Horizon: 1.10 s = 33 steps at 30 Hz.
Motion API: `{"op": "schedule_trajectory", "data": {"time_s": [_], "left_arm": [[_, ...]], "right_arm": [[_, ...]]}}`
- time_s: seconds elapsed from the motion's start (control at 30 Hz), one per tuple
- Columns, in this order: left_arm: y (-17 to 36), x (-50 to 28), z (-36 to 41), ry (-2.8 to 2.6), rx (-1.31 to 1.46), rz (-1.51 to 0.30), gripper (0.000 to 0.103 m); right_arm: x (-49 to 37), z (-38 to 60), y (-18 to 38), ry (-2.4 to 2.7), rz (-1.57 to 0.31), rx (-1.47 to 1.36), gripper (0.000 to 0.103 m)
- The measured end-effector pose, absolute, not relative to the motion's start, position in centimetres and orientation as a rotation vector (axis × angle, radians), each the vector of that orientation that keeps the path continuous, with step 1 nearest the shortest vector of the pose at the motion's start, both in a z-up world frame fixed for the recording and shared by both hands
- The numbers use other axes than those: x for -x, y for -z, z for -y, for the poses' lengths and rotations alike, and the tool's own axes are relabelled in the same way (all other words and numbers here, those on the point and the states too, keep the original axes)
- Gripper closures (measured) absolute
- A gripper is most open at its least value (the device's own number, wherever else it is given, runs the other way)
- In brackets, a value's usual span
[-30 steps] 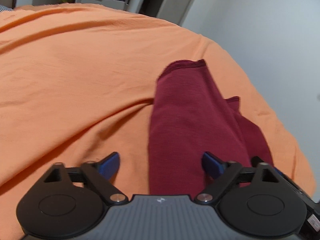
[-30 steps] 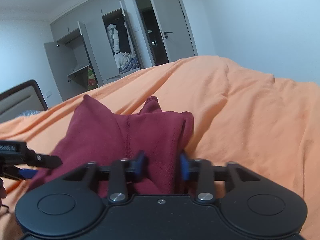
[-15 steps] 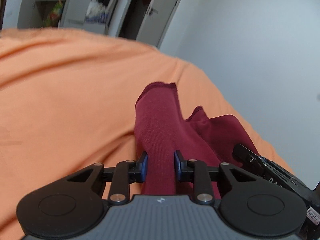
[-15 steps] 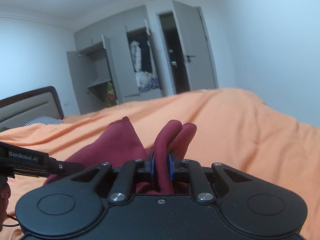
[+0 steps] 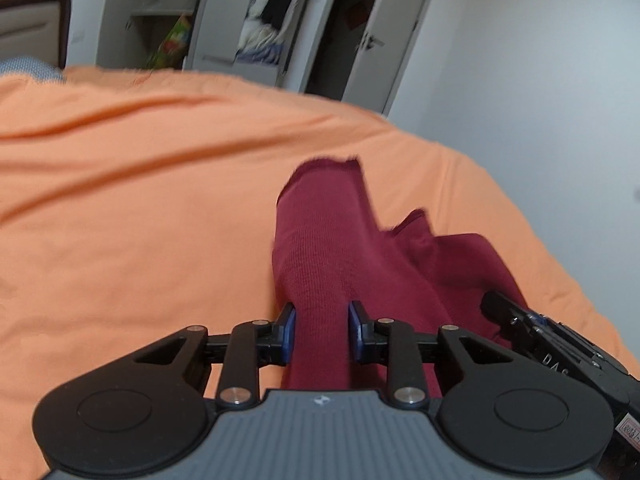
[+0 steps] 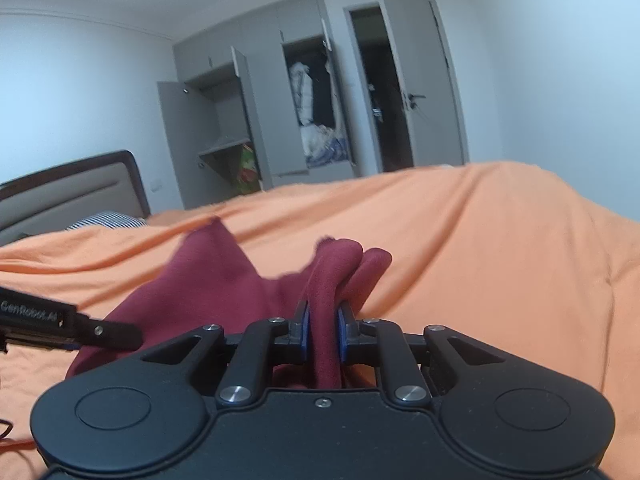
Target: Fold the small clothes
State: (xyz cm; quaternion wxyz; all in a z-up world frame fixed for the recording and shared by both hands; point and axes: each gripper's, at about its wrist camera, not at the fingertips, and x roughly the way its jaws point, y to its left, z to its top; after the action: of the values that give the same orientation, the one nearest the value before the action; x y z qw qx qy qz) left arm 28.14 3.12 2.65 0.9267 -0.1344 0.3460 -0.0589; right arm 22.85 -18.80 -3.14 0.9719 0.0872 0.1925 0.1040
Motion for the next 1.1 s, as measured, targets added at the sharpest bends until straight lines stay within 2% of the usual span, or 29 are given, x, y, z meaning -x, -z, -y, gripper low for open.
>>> {"op": "schedule_trajectory", "data": {"time_s": [0.1,0.2,0.23,0.27,0.33,0.4,0.47,0.63,0.77,0.87,1.1], "left_arm": [[-2.1,-27.8,-3.6,0.103,0.291,-0.719,0.069],[-2.4,-27.8,-3.7,0.085,0.287,-0.717,0.060],[-2.4,-28.0,-3.8,0.074,0.276,-0.714,0.054],[-2.6,-27.9,-3.7,0.065,0.266,-0.713,0.042],[-3.0,-27.3,-3.6,0.048,0.259,-0.700,0.029],[-3.4,-26.5,-3.4,0.042,0.252,-0.682,0.028],[-3.9,-25.5,-3.4,0.034,0.249,-0.670,0.019],[-5.1,-22.6,-3.2,-0.008,0.220,-0.601,0.005],[-6.0,-19.5,-3.3,-0.026,0.192,-0.549,0.001],[-6.2,-17.1,-3.2,-0.043,0.177,-0.510,0.001],[-5.2,-12.2,-3.6,-0.066,0.156,-0.469,0.000]], "right_arm": [[-22.8,19.1,3.5,-0.197,-0.411,-0.184,0.082],[-22.9,19.4,3.2,-0.185,-0.410,-0.173,0.072],[-22.6,19.3,2.9,-0.185,-0.403,-0.171,0.064],[-22.3,19.3,2.8,-0.186,-0.394,-0.167,0.057],[-21.7,19.2,2.4,-0.185,-0.380,-0.155,0.050],[-20.9,19.1,2.0,-0.187,-0.365,-0.147,0.044],[-19.9,19.1,1.5,-0.191,-0.346,-0.144,0.033],[-16.6,18.7,0.0,-0.202,-0.284,-0.128,0.017],[-13.4,18.6,-0.7,-0.211,-0.237,-0.129,0.005],[-10.9,18.4,-0.8,-0.221,-0.212,-0.123,0.002],[-5.4,17.8,-0.1,-0.235,-0.178,-0.099,0.001]]}}
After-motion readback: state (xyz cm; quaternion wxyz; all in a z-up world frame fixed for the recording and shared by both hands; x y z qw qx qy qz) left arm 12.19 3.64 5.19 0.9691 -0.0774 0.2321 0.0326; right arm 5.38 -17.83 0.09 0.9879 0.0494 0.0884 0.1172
